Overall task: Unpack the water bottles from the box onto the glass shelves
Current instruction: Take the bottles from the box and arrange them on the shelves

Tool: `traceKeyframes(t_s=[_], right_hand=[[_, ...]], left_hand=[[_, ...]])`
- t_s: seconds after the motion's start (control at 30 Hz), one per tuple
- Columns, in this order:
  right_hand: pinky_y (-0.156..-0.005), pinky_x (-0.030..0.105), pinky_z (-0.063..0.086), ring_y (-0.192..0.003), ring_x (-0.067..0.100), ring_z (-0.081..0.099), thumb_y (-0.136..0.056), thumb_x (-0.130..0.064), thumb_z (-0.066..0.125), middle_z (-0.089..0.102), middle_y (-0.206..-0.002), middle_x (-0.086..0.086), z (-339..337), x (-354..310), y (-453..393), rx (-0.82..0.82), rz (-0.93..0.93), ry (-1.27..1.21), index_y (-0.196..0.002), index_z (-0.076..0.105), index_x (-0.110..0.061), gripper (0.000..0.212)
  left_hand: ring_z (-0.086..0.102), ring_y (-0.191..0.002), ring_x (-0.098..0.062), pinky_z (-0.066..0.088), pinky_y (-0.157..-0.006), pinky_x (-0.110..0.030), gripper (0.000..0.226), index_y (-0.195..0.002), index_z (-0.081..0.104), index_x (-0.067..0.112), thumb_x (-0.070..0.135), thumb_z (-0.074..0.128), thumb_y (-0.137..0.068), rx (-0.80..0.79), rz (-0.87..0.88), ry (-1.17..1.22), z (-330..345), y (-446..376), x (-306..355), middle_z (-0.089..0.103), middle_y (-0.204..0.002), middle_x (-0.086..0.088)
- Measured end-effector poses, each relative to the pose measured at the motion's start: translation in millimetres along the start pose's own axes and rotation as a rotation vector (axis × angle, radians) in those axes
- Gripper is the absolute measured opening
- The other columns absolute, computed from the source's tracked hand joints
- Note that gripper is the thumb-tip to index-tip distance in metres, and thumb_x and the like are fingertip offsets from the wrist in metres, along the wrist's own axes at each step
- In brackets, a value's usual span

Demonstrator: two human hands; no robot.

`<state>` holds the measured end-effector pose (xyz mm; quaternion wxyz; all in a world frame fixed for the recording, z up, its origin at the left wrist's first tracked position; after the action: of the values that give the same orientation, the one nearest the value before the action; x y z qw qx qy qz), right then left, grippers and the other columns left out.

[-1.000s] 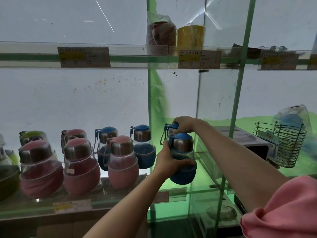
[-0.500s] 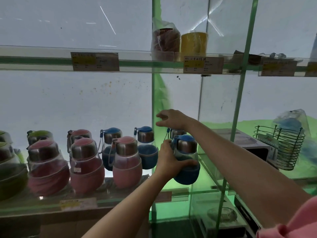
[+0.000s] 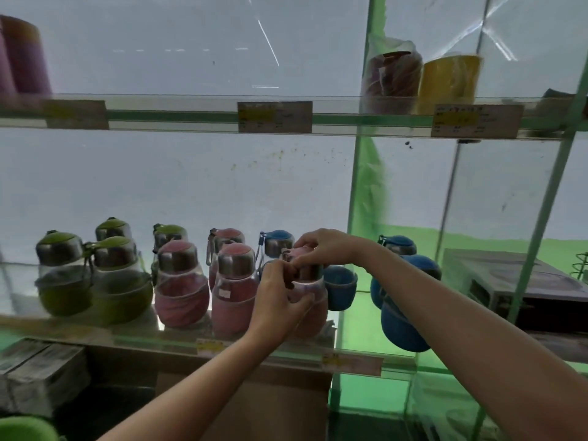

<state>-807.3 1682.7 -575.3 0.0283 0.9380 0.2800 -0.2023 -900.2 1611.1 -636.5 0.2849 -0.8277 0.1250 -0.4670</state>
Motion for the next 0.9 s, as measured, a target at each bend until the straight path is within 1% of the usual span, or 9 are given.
traceKeyframes(t_s=[0.13, 0.3, 0.4, 0.47, 0.57, 0.63, 0.7, 0.77, 0.9], right_hand=[[-0.061, 0.015, 0.041, -0.093, 0.013, 0.054, -0.082, -0.044, 0.066, 0.059, -0.113, 0.001, 1, 1, -2, -0.019, 0.014, -0.003, -0.126, 0.055, -0.019, 0.052], [-0.074, 0.023, 0.041, -0.097, 0.014, 0.053, -0.087, -0.048, 0.058, 0.061, -0.116, 0.003, -2, 3, -6, 0.026, 0.020, -0.011, -0.121, 0.059, -0.019, 0.045], [-0.082, 0.026, 0.039, -0.102, 0.017, 0.051, -0.085, -0.045, 0.061, 0.058, -0.126, 0.006, -8, 2, -17, 0.118, 0.054, -0.045, -0.126, 0.055, -0.017, 0.051], [-0.089, 0.029, 0.041, -0.114, 0.023, 0.051, -0.084, -0.042, 0.063, 0.052, -0.134, 0.009, -8, -1, -28, 0.132, 0.083, -0.054, -0.134, 0.046, -0.015, 0.059], [-0.096, 0.030, 0.039, -0.126, 0.026, 0.046, -0.087, -0.034, 0.061, 0.046, -0.141, 0.011, -8, -7, -50, 0.150, 0.108, -0.034, -0.138, 0.042, -0.012, 0.059], [-0.093, 0.031, 0.042, -0.123, 0.026, 0.048, -0.086, -0.027, 0.062, 0.047, -0.140, 0.010, -5, -10, -63, 0.122, 0.131, 0.014, -0.137, 0.045, -0.011, 0.056], [-0.086, 0.033, 0.048, -0.110, 0.025, 0.054, -0.082, -0.025, 0.068, 0.052, -0.132, 0.009, 1, -12, -73, 0.049, 0.153, 0.006, -0.131, 0.051, -0.011, 0.054], [-0.083, 0.033, 0.049, -0.098, 0.021, 0.054, -0.076, -0.027, 0.075, 0.056, -0.125, 0.007, 7, -14, -77, 0.006, 0.157, -0.001, -0.127, 0.054, -0.013, 0.057], [-0.081, 0.031, 0.049, -0.092, 0.018, 0.055, -0.071, -0.022, 0.077, 0.060, -0.115, 0.007, 7, -19, -83, 0.111, 0.107, 0.013, -0.119, 0.059, -0.011, 0.052]], left_hand=[[0.054, -0.084, -0.018, 0.050, -0.070, -0.027, 0.042, -0.097, 0.047, 0.016, 0.025, 0.079, -0.071, 0.049, -0.019, -0.022, -2, -6, -8, 0.052, -0.097, -0.005], [0.049, -0.101, -0.021, 0.051, -0.088, -0.036, 0.061, -0.105, 0.040, 0.019, 0.032, 0.083, -0.065, 0.064, -0.088, -0.041, -3, -14, -15, 0.039, -0.109, -0.004], [0.042, -0.109, -0.019, 0.044, -0.095, -0.031, 0.072, -0.109, 0.031, 0.022, 0.036, 0.085, -0.063, 0.075, -0.111, -0.043, 1, -16, -17, 0.031, -0.115, -0.002], [0.039, -0.115, -0.018, 0.038, -0.096, -0.027, 0.077, -0.114, 0.028, 0.022, 0.035, 0.085, -0.063, 0.068, -0.129, -0.034, 7, -16, -19, 0.030, -0.122, -0.004], [0.038, -0.122, -0.020, 0.035, -0.102, -0.030, 0.086, -0.126, 0.026, 0.017, 0.031, 0.084, -0.065, 0.045, -0.144, -0.030, 13, -17, -24, 0.032, -0.130, -0.006], [0.040, -0.122, -0.017, 0.034, -0.101, -0.025, 0.086, -0.126, 0.027, 0.018, 0.029, 0.085, -0.064, 0.024, -0.144, -0.014, 15, -18, -29, 0.035, -0.130, -0.004], [0.040, -0.120, -0.013, 0.033, -0.098, -0.021, 0.082, -0.122, 0.027, 0.022, 0.027, 0.085, -0.064, 0.007, -0.138, -0.002, 15, -17, -32, 0.037, -0.128, -0.001], [0.043, -0.119, -0.014, 0.035, -0.098, -0.022, 0.078, -0.117, 0.026, 0.025, 0.025, 0.084, -0.065, -0.008, -0.143, 0.014, 15, -16, -34, 0.040, -0.126, 0.000], [0.046, -0.119, -0.015, 0.040, -0.101, -0.027, 0.073, -0.117, 0.029, 0.023, 0.021, 0.082, -0.068, -0.045, -0.178, 0.047, 16, -18, -36, 0.044, -0.127, -0.002]])
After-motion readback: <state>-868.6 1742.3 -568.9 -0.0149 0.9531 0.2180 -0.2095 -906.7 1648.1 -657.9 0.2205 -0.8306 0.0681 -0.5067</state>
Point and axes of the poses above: each hand's wrist, its own y-axis away from the middle knuckle, its own z-axis out of the palm, x = y × z, the point moved 7 cm from there along -y, towards the middle knuckle
